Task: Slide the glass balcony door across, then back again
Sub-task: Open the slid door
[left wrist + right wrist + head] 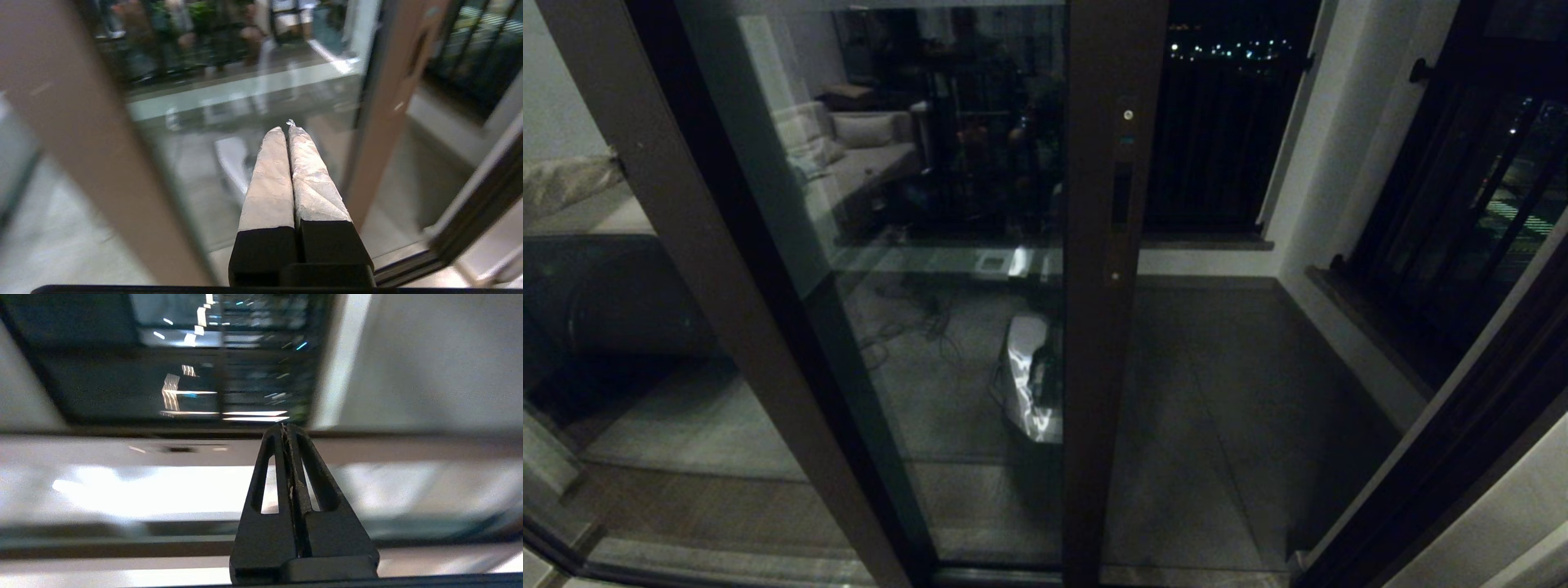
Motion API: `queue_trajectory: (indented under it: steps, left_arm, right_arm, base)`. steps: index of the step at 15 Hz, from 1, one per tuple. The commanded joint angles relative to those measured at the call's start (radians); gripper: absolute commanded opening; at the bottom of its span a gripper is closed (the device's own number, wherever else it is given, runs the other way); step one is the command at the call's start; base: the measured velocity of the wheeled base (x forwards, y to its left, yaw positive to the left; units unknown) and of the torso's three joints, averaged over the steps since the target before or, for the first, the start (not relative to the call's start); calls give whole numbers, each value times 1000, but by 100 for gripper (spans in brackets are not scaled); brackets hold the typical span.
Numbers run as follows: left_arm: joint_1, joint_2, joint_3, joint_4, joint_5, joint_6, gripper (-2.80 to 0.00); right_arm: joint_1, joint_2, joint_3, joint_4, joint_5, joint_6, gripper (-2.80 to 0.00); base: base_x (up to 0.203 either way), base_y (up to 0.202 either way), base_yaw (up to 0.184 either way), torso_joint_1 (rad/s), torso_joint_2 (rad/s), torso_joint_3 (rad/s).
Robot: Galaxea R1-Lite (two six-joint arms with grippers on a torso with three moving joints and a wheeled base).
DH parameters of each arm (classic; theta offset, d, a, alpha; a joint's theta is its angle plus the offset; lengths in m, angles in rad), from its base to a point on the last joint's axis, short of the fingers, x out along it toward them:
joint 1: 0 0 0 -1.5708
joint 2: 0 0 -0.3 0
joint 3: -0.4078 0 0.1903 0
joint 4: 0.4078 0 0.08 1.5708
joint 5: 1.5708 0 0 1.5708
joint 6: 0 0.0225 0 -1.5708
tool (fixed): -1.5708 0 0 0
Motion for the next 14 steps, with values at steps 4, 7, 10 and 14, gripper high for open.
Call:
queue_trajectory:
  steps: [4,7,10,14]
  left_arm:
    - [-378,315,-224,-43,341,-27,-280]
    - [-424,417,-282,-91,371,-33,-280]
    - [-479,482,-325,-98,375,-34,-280]
    - [-508,543,-367,-98,373,-33,-280]
  right_arm:
    - [0,1,1,14,-18,-1056,-280]
    - [0,1,0,39,-8,-1479,-280]
    - [0,1,0,68,5,-1484,-280]
    - [0,1,-2,66,0,-1445,-280]
  base:
    - [0,0,0,0,0,0]
    - [0,0,0,0,0,0]
    - [0,0,0,0,0,0]
    - [0,0,0,0,0,0]
